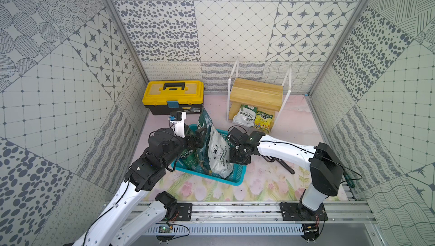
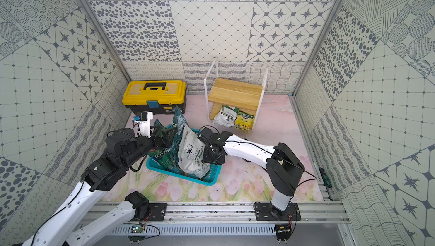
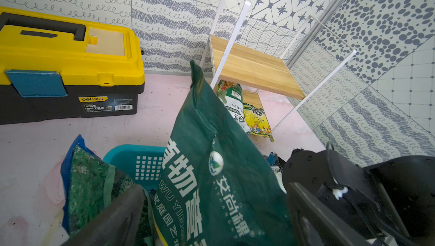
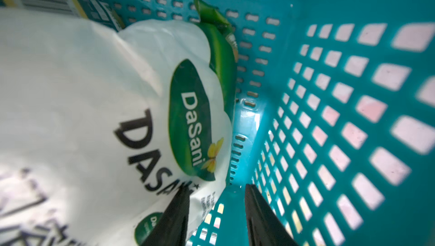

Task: Take down the fertilizer bag from the shelf
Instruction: Adjust the fertilizer bag in the storage box.

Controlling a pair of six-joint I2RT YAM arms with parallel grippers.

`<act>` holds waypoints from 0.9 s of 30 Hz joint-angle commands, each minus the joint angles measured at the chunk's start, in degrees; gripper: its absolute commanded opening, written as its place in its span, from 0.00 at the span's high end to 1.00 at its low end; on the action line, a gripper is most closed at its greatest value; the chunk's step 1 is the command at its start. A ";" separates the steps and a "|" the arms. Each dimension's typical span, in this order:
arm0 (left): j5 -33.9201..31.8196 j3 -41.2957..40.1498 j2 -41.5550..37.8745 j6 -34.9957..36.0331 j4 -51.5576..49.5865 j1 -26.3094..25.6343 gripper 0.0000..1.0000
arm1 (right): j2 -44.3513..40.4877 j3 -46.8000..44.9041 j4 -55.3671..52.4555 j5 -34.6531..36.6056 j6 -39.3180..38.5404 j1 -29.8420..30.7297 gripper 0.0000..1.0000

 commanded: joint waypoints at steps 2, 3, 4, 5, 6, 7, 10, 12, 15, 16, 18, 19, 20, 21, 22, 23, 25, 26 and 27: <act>-0.46 0.45 -0.51 0.46 1.09 0.07 0.00 | 7.41 1.25 4.20 -2.51 -2.99 -0.62 0.51; -0.57 0.54 -0.70 0.41 1.03 0.08 0.00 | 8.16 1.98 4.15 -2.57 -3.40 -0.70 0.49; -0.63 0.54 -0.96 0.37 0.92 0.16 0.00 | 8.88 2.80 4.18 -2.50 -3.82 -0.90 0.47; -0.85 0.50 -1.28 0.37 0.81 0.10 0.00 | 9.34 3.39 4.15 -2.47 -4.13 -1.18 0.46; -0.98 0.47 -1.41 0.45 0.72 0.13 0.00 | 9.33 3.65 4.13 -2.26 -4.31 -1.39 0.46; -1.14 0.48 -1.69 0.51 0.43 0.10 0.00 | 8.84 3.62 4.15 -1.42 -4.32 -1.50 0.47; -1.48 0.49 -2.20 0.71 -0.02 0.10 0.00 | 6.38 2.53 4.17 0.80 -4.40 -1.73 0.56; -1.74 0.64 -2.45 1.27 -0.07 0.06 0.00 | 4.92 1.99 4.14 1.48 -4.49 -2.02 0.68; -3.03 1.99 -2.29 2.92 -0.50 0.08 0.00 | 3.56 1.63 4.17 2.78 -4.59 -2.38 0.95; -3.44 2.43 -2.24 3.61 -0.59 0.10 0.00 | 3.35 1.63 4.15 3.34 -4.66 -2.48 1.00; -3.95 3.24 -2.23 4.63 -0.60 0.15 0.00 | 3.52 1.76 4.16 3.52 -4.84 -3.06 1.00; -4.08 3.57 -2.28 5.08 -0.68 0.08 0.00 | 3.74 1.93 4.14 3.55 -5.00 -3.47 1.00; -4.17 3.77 -2.29 5.26 -0.75 0.07 0.00 | 4.10 2.23 4.13 3.72 -5.34 -3.90 1.00; -4.17 3.97 -2.21 5.35 -0.77 0.12 0.00 | 4.41 2.62 4.13 3.99 -5.52 -4.13 1.00; -4.10 4.14 -2.28 5.29 -0.77 0.10 0.00 | 4.83 3.11 4.15 4.37 -5.80 -4.54 1.00; -4.00 4.18 -2.33 5.20 -0.77 0.12 0.00 | 5.16 3.50 4.44 4.37 -6.03 -4.86 1.00; -3.82 4.20 -2.28 4.94 -0.60 0.11 0.00 | 5.83 4.11 5.59 3.84 -6.51 -5.20 0.92; -3.73 4.17 -2.20 4.78 -0.55 0.17 0.00 | 6.20 4.25 6.17 3.17 -6.47 -5.22 0.87; -3.73 4.24 -2.18 4.76 -0.55 0.11 0.00 | 6.46 4.26 6.75 2.49 -6.37 -5.38 0.82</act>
